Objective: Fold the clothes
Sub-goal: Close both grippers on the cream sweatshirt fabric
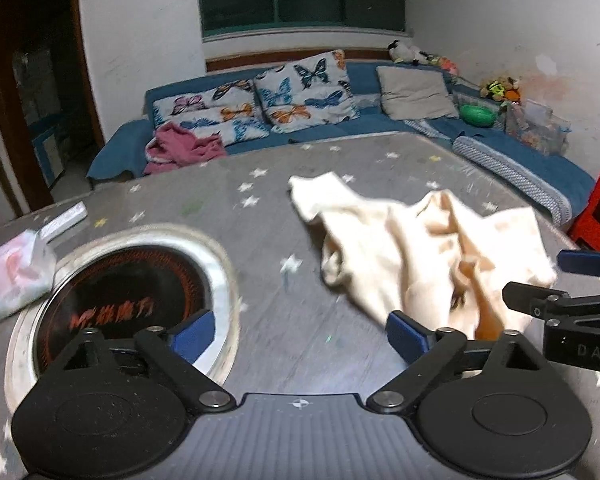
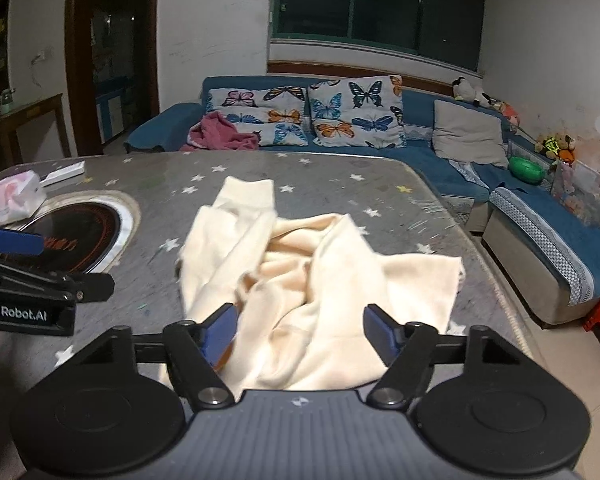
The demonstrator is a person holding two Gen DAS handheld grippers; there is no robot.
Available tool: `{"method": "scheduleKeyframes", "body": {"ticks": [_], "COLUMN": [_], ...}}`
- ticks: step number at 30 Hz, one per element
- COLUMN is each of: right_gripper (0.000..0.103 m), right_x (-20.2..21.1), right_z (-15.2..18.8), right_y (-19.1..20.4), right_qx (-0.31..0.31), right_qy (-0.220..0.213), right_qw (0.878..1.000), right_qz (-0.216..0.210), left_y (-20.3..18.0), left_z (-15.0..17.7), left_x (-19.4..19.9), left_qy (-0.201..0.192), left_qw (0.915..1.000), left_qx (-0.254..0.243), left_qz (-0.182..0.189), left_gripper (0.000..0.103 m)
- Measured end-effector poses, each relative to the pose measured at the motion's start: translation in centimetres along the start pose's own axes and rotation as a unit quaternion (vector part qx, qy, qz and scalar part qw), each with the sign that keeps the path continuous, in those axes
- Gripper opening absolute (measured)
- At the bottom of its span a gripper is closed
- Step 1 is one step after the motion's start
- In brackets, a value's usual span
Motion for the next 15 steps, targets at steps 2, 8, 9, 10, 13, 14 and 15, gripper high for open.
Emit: {"method": "scheduleKeyframes", "body": {"ticks": [2, 8, 9, 10, 13, 14, 15], "right_gripper": [0.063, 0.054, 0.054, 0.053, 0.05, 0.049, 0.049], "right_x": [-0.4, -2.5, -2.9, -3.4, -5.0, -5.6, -5.9], "right_z": [-0.5, -1.8, -2.0, -2.2, -2.8, -3.1, -3.3], "right_y": [-1.0, -3.3, -3.6, -3.9, -4.8, -5.0, -5.2], "right_qx": [-0.004, -0.014, -0.015, -0.017, -0.026, -0.028, -0.03], "right_qy": [0.003, 0.013, 0.015, 0.017, 0.023, 0.024, 0.025], "right_qw": [1.0, 1.0, 1.0, 1.0, 0.999, 0.999, 0.999], "right_qz": [0.002, 0.004, 0.003, 0.002, -0.004, -0.007, -0.008], "left_y": [-0.5, -2.4, -2.8, -3.3, -4.5, -4.8, -5.2], "left_z": [-1.1, -4.2, -4.6, -5.0, -5.7, -5.8, -5.9], "left_x": [-0.6, -2.7, -3.2, -3.7, -5.6, -6.3, -7.1], "left_qy": [-0.003, -0.006, -0.006, -0.005, 0.005, 0.011, 0.017], "left_qw": [1.0, 0.9997, 0.9996, 0.9994, 0.9989, 0.9987, 0.9984], "left_qx": [-0.001, -0.014, -0.018, -0.022, -0.028, -0.029, -0.03], "left_qz": [0.005, 0.019, 0.022, 0.026, 0.037, 0.041, 0.045], "left_gripper": [0.092, 0.089, 0.089, 0.089, 0.089, 0.089, 0.089]}}
Point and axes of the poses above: each gripper's, at about its wrist camera, not at the fingertips, and x roughly against the way its jaws point, y to its left, z to its underside, the point moved 9 cm from there along -x, roughly the way its jaws point, and after that the axes turned 4 degrees about -z, right-handed, at the moved point
